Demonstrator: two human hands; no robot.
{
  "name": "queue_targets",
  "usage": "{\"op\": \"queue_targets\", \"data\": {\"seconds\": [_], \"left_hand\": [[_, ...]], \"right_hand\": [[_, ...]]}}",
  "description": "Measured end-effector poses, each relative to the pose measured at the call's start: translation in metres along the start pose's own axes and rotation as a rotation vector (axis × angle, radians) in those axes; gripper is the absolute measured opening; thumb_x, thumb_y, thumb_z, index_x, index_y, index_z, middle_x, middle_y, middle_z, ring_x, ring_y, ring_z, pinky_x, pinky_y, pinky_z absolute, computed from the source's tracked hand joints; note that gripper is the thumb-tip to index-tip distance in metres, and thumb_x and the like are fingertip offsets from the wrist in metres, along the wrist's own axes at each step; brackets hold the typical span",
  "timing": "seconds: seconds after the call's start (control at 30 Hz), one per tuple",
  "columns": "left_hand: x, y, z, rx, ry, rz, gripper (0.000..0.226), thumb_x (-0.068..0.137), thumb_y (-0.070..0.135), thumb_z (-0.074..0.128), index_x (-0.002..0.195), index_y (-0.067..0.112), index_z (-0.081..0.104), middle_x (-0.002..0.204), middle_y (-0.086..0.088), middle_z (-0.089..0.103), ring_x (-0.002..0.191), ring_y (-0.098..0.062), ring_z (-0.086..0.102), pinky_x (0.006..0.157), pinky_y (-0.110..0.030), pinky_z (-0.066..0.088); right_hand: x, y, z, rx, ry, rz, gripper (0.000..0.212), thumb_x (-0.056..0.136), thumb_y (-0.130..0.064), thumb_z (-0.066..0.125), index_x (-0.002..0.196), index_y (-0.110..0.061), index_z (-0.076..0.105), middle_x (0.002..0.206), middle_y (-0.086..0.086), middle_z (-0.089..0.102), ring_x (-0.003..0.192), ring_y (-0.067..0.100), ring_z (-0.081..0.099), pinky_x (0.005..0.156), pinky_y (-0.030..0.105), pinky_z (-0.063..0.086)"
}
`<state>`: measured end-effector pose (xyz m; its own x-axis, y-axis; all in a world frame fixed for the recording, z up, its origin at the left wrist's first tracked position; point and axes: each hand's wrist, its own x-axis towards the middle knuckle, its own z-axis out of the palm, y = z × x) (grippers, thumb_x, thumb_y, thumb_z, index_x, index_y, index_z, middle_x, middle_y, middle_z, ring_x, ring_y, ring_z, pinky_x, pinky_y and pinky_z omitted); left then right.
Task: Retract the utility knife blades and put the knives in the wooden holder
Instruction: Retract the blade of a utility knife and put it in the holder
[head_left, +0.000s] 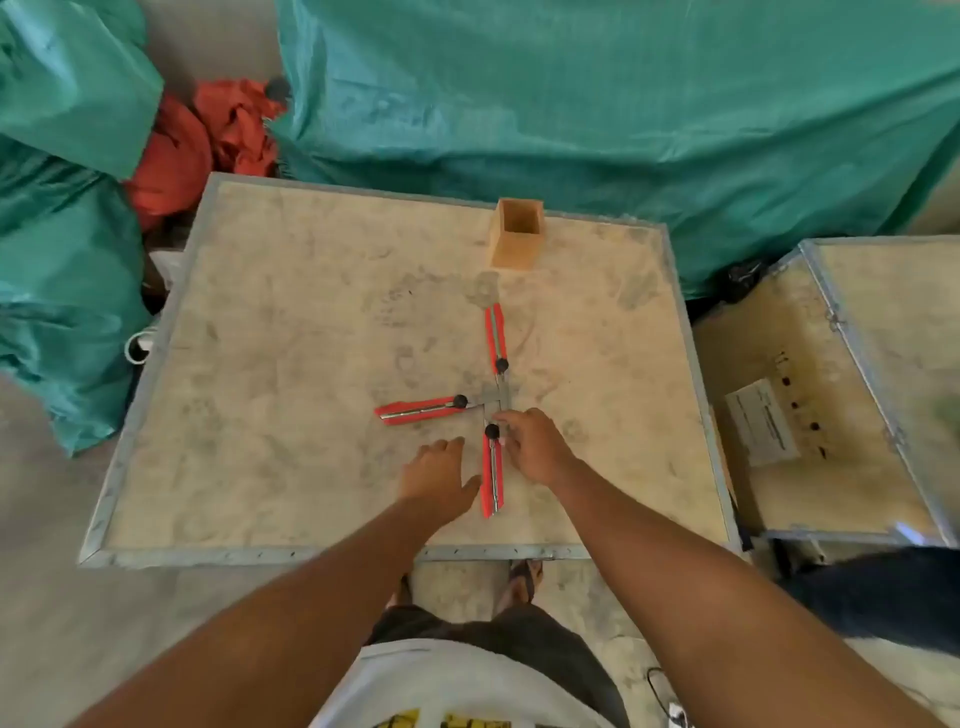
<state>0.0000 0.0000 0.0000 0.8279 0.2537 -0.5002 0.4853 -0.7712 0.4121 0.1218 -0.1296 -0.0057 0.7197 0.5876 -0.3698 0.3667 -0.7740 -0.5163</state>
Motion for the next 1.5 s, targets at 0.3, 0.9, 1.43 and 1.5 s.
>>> {"op": "queue_targets", "data": {"seconds": [0.3, 0.9, 1.43, 1.5], "left_hand": [[0.009, 0.038, 0.024, -0.267, 0.018, -0.173, 0.028, 0.087, 0.025, 0.057, 0.113, 0.029, 0.067, 0.098, -0.002, 0.057, 0.083, -0.025, 0.065, 0.076, -0.037, 0.058], [-0.008, 0.057, 0.036, -0.733, 0.085, -0.363, 0.041, 0.088, -0.003, 0.060, 0.124, 0.015, 0.067, 0.103, -0.002, 0.073, 0.085, -0.013, 0.068, 0.070, -0.020, 0.056], [-0.041, 0.030, 0.002, -0.851, 0.127, -0.145, 0.052, 0.085, -0.006, 0.067, 0.127, 0.024, 0.066, 0.107, 0.009, 0.071, 0.091, -0.004, 0.067, 0.083, -0.024, 0.059], [-0.037, 0.030, -0.004, -0.875, 0.151, -0.124, 0.053, 0.084, -0.005, 0.070, 0.128, 0.025, 0.066, 0.108, 0.007, 0.073, 0.095, -0.009, 0.069, 0.084, -0.028, 0.061]], "right_hand": [[0.011, 0.010, -0.001, 0.134, -0.063, 0.033, 0.037, 0.089, -0.006, 0.070, 0.126, -0.012, 0.070, 0.109, 0.016, 0.073, 0.101, 0.027, 0.067, 0.091, 0.023, 0.046], [0.012, 0.018, 0.004, 0.357, -0.132, 0.182, 0.020, 0.087, -0.014, 0.074, 0.107, -0.016, 0.074, 0.112, 0.004, 0.075, 0.105, 0.019, 0.069, 0.100, 0.035, 0.054], [-0.013, -0.004, -0.014, 0.567, -0.074, 0.158, 0.017, 0.091, -0.018, 0.073, 0.107, -0.019, 0.071, 0.098, -0.002, 0.071, 0.096, 0.020, 0.070, 0.081, 0.043, 0.064], [-0.009, -0.011, -0.025, 0.588, -0.046, 0.135, 0.017, 0.091, -0.016, 0.072, 0.108, -0.019, 0.071, 0.103, 0.001, 0.072, 0.098, 0.021, 0.070, 0.080, 0.043, 0.064]]}}
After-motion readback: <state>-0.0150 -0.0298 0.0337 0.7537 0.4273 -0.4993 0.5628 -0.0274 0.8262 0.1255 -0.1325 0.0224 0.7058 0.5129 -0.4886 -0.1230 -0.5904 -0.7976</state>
